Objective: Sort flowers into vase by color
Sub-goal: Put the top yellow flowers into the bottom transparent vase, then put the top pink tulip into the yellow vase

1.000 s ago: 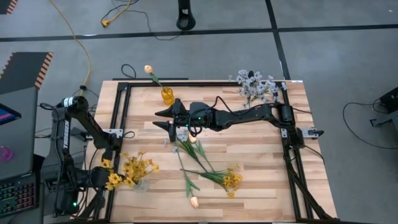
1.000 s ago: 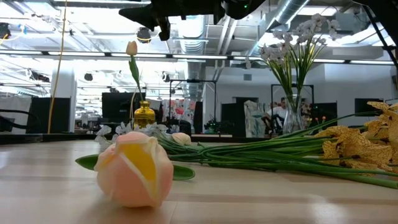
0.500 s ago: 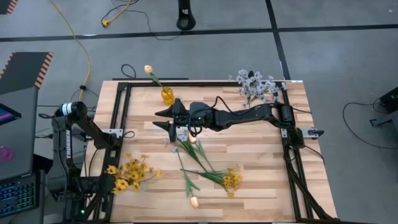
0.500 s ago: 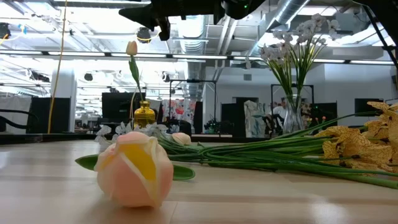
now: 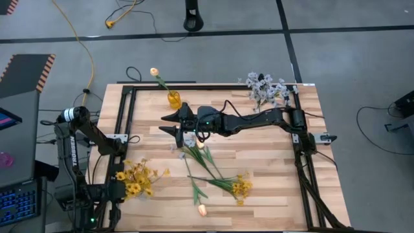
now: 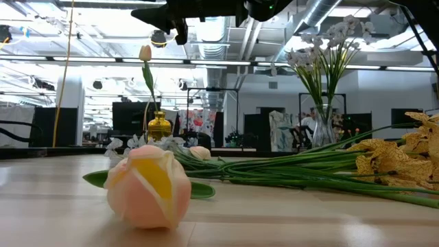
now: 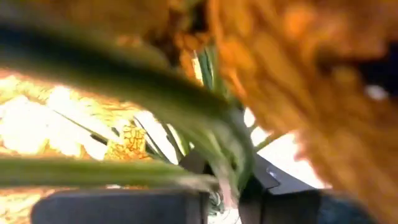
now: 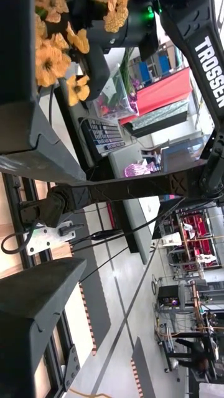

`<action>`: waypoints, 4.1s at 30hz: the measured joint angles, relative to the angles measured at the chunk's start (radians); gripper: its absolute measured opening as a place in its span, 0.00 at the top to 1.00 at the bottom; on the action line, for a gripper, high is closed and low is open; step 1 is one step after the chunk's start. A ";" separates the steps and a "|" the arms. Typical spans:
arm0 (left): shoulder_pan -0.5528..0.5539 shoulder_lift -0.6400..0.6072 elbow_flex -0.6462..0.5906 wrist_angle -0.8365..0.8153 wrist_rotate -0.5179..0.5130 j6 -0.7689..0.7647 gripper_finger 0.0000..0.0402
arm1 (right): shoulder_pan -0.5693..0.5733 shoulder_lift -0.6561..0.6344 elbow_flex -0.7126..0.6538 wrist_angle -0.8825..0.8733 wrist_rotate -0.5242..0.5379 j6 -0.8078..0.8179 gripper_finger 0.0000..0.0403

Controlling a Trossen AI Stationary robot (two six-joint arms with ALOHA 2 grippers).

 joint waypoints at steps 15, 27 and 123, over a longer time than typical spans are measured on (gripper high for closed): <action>0.001 0.000 0.000 -0.001 0.170 -0.024 0.62 | 0.000 0.000 0.000 0.000 0.000 0.000 0.42; -0.017 -0.043 0.039 -0.003 0.206 -0.041 0.62 | 0.000 0.000 0.000 0.000 0.000 0.001 0.42; 0.167 -0.714 -0.230 -0.095 -0.296 0.059 0.62 | 0.243 -0.196 -0.351 -0.975 0.261 0.560 0.42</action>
